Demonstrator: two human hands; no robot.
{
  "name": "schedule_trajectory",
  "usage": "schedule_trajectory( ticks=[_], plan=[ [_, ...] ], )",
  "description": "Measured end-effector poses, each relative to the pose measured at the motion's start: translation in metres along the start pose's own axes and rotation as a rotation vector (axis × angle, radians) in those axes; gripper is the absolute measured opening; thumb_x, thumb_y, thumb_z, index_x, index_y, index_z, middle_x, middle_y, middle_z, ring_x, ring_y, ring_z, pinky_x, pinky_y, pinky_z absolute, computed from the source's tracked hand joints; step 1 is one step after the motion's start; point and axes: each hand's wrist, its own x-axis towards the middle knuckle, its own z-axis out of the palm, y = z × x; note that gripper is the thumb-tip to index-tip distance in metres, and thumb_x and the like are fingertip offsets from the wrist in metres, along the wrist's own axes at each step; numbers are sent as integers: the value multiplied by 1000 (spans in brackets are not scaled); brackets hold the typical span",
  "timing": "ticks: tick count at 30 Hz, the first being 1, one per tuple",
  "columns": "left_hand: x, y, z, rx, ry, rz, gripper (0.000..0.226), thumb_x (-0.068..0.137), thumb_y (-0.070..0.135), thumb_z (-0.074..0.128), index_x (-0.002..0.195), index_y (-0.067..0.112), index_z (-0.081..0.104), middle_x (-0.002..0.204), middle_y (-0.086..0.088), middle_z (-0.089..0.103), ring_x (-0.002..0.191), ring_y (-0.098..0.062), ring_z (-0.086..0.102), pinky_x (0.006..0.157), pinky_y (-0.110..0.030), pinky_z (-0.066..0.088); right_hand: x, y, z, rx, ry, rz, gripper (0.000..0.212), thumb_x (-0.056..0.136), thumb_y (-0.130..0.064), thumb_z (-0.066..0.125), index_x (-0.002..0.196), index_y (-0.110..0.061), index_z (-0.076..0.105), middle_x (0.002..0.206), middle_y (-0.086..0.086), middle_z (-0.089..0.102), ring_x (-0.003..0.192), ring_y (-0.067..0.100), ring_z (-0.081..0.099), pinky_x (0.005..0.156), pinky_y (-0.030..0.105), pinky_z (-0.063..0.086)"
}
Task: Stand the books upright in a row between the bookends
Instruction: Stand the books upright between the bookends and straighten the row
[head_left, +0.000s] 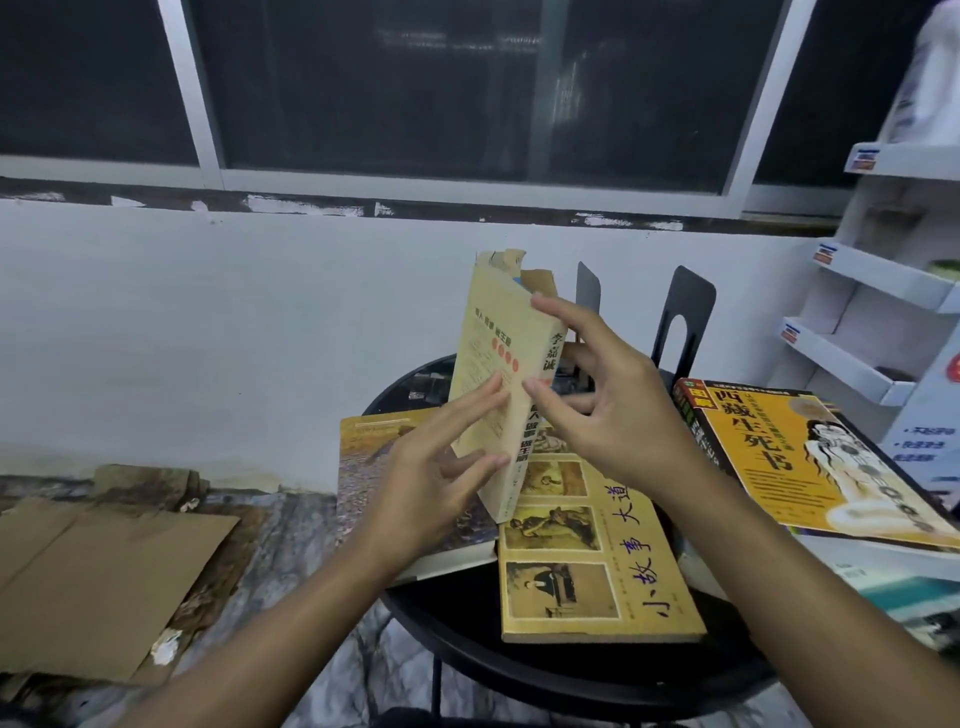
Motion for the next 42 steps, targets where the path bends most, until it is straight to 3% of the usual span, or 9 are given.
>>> schedule_trajectory(
  ticks=[5,9,13,19,23,26,30,36,42],
  plan=[
    [-3,-8,7,23,2,-42,65,87,2,74,145,24,54,155,17,44,147,-4,35,91,-38,61,3,3,3,-137,117,-7,57,95,-23,70,143,-39,45,130,-10,65,120,7,63,85,37,62],
    [-3,-8,8,26,10,-58,65,87,4,75,145,25,54,155,18,45,146,0,33,90,-36,61,3,3,9,-210,193,-3,55,95,-22,71,143,-35,46,108,-14,70,93,0,71,70,28,62],
    [-2,-7,9,57,4,-53,65,87,7,75,145,27,54,154,20,44,146,4,32,88,-32,61,4,4,12,-241,255,-3,53,96,-21,69,143,-32,47,108,-3,73,82,8,73,59,26,60],
    [13,-9,11,83,-62,-44,64,90,16,74,147,32,51,153,18,45,144,-3,38,96,-31,58,7,6,5,-259,311,14,52,95,-20,70,143,-32,50,103,-5,71,78,22,74,53,35,61],
    [41,-12,10,193,-38,11,53,93,20,71,142,34,56,145,16,51,134,-10,50,95,-29,58,10,0,-15,-301,339,36,53,95,-18,71,142,-32,51,103,-29,59,80,14,74,58,31,63],
    [74,-13,8,370,54,80,45,96,21,68,139,31,59,140,14,56,128,-12,52,96,-39,56,11,-6,-30,-360,353,-2,51,95,-17,70,141,-28,52,113,-18,60,82,-2,71,64,24,62],
    [123,-14,5,533,117,114,48,96,22,68,142,28,56,145,8,52,134,-15,41,112,-44,40,14,-7,-50,-391,389,11,47,95,-18,69,139,-24,53,112,-10,62,78,-19,63,57,14,57],
    [187,-35,2,805,13,-11,65,91,34,72,150,37,44,163,1,28,150,-28,15,118,-59,24,27,-1,-65,-455,394,55,48,96,-19,68,139,-29,52,108,-3,67,78,-3,68,63,20,60],
    [208,-53,12,883,-169,-171,57,92,41,70,145,39,50,169,-4,7,154,-39,-8,117,-72,12,45,11,-70,-539,359,81,48,95,-17,68,139,-28,53,98,-2,67,68,-1,68,61,18,57]
  ],
)
